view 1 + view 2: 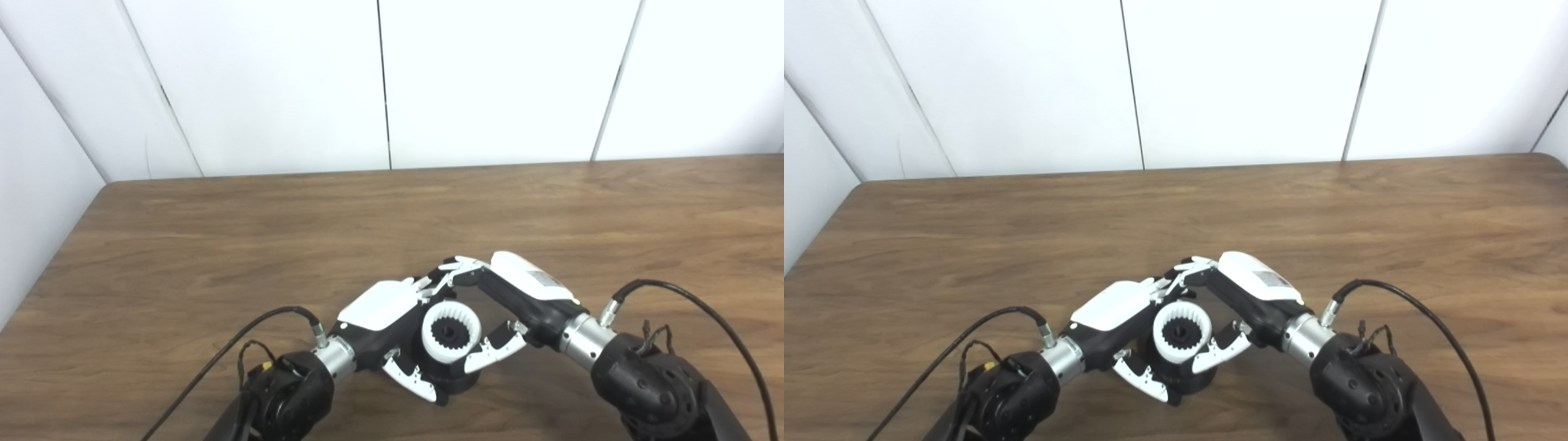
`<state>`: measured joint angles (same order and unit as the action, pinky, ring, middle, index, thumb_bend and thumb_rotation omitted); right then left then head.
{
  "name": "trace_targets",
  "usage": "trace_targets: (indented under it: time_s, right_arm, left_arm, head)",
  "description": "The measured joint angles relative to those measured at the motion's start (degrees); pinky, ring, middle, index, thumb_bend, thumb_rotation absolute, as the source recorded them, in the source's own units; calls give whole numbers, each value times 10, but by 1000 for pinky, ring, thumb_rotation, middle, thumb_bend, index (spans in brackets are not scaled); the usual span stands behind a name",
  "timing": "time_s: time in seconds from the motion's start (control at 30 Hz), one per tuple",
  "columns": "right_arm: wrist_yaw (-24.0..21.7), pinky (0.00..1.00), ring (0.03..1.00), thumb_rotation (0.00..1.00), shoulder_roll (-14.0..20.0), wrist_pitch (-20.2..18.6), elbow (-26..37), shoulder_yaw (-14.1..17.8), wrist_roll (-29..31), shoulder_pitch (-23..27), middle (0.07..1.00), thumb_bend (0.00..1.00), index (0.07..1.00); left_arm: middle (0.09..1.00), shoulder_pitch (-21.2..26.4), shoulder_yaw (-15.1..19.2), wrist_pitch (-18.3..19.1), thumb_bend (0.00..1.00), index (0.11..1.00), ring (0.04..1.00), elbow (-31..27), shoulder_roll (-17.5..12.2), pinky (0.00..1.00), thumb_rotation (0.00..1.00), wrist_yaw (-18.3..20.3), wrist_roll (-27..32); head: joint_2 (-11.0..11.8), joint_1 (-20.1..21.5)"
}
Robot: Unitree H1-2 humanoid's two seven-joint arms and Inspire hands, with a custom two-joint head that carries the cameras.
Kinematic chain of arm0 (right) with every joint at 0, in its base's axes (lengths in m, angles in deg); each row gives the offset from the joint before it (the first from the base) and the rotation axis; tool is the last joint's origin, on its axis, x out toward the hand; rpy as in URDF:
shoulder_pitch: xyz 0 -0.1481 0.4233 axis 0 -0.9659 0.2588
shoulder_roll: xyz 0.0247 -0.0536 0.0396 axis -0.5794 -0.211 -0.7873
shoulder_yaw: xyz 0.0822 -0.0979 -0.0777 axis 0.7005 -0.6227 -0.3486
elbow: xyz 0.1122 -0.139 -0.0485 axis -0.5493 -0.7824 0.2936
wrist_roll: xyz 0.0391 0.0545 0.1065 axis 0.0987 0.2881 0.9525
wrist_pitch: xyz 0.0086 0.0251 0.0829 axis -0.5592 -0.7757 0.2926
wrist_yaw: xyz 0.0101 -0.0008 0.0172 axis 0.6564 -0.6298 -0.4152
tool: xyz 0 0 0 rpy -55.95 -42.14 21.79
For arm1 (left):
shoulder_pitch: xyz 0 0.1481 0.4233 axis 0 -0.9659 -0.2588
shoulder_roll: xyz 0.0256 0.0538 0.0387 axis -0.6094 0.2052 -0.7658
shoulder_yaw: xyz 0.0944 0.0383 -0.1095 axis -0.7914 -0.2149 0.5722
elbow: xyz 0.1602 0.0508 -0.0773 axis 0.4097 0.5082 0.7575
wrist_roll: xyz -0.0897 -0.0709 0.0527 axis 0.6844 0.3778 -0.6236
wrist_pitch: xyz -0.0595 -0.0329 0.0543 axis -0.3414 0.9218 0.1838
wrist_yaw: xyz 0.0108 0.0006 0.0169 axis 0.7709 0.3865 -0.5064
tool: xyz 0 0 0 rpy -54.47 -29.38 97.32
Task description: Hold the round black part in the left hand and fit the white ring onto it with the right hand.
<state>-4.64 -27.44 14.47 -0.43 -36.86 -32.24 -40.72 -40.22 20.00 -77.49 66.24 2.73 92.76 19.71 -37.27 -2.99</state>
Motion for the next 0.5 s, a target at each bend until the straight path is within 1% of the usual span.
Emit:
trace_targets:
  time_s: [0.5]
  right_arm:
    - [3, 833, 932, 157, -1, 5, -1, 0, -1, -2, 848, 517, 495]
  left_arm:
    - [922, 0, 1, 1, 918, 705, 1000, 0, 1, 990, 284, 0, 0]
  head:
    - [-2, -4]
